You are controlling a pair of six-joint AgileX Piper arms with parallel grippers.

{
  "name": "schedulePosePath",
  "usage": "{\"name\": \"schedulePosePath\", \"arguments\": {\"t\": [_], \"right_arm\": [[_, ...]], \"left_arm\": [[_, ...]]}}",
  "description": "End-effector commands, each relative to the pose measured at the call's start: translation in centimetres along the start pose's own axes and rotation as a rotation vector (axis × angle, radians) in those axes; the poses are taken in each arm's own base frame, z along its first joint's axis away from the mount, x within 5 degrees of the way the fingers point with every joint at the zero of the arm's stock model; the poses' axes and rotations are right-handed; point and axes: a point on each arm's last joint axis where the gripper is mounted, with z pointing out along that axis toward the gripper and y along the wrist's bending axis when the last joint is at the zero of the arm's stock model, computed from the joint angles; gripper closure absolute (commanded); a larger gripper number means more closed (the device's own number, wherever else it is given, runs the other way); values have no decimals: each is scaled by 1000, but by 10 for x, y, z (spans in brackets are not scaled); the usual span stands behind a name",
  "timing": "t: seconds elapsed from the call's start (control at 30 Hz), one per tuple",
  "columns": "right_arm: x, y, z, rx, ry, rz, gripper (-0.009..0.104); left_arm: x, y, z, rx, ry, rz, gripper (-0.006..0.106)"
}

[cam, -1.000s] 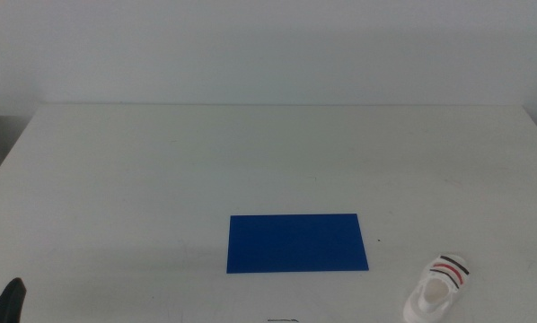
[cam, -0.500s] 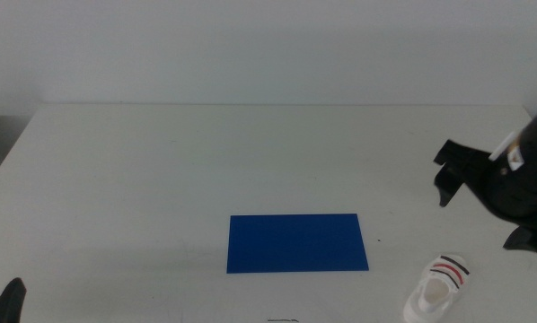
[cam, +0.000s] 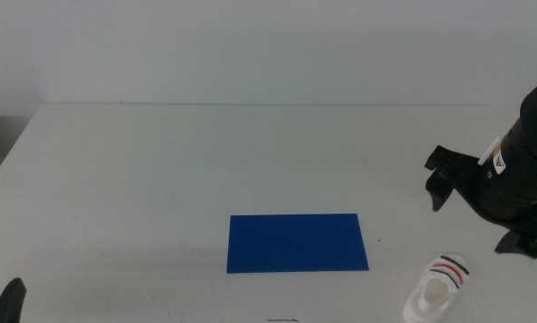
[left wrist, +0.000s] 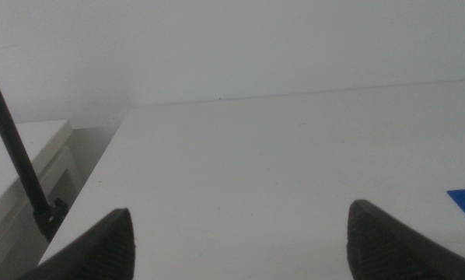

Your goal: Use one arm to grab the shoe from the table and place it on the mat.

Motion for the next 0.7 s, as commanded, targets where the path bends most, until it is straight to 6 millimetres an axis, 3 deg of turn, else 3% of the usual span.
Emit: {"name": "schedulePosePath", "arguments": {"t": [0.0,0.23,0.67], "right_arm": [[-2,4,-16,-76,3,34,3],[4,9,4,12,68,302,4],[6,18,44,136,63,248,4]], "left_arm": [[-10,0,-2,-1,-106,-23,7],[-10,0,-2,-1,-105,-23,7],[-10,0,-2,-1,-105,-23,7]]}}
